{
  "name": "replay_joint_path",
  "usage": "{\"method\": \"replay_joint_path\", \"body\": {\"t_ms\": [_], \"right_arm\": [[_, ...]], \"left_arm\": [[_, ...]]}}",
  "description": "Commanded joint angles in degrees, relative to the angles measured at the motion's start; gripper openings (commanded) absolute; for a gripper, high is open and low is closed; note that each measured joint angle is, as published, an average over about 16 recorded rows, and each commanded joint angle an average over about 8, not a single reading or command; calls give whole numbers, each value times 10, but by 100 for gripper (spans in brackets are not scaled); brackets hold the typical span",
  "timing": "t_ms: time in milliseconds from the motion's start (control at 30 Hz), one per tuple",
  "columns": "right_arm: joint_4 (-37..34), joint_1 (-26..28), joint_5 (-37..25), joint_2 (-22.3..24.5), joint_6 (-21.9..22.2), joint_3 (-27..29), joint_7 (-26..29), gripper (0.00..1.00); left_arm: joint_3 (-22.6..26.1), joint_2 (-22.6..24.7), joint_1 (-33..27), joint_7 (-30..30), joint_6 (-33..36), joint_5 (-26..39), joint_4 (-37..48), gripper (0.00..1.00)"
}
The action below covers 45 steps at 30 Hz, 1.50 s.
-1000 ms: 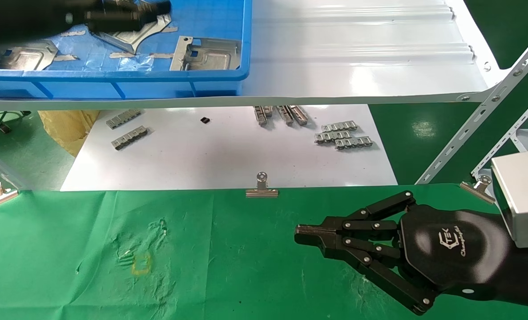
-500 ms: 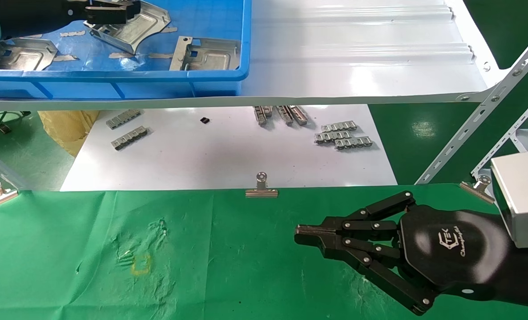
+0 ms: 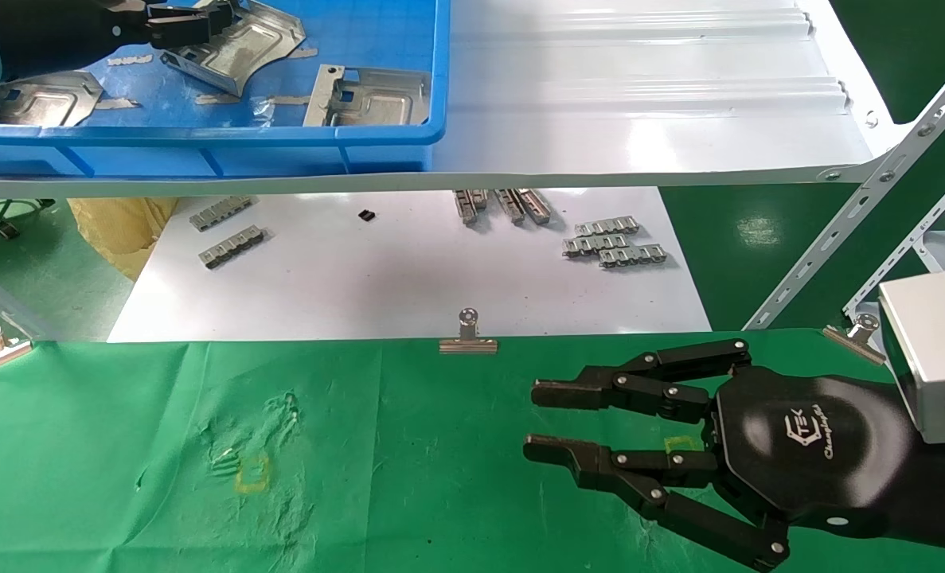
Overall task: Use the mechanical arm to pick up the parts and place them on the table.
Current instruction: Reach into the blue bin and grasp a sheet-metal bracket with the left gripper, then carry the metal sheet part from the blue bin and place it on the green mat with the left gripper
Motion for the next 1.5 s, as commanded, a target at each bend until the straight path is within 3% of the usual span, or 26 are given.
{"method": "replay_joint_path", "body": {"t_ms": [33, 767, 933, 1267, 1500], "right_arm": [[0, 0, 0, 0, 0, 0, 0, 100], [0, 0, 0, 0, 0, 0, 0, 100], [0, 0, 0, 0, 0, 0, 0, 100], [0, 0, 0, 0, 0, 0, 0, 100], [0, 0, 0, 0, 0, 0, 0, 100]], "left_arm": [[1, 1, -1, 2, -1, 1, 3, 0], [-8, -11, -4, 29, 36, -11, -7, 0], [-20, -30, -13, 51, 117, -31, -26, 0], [-25, -84, 7, 139, 404, -57, -78, 0], [11, -126, 81, 171, 452, -118, -215, 0]]}}
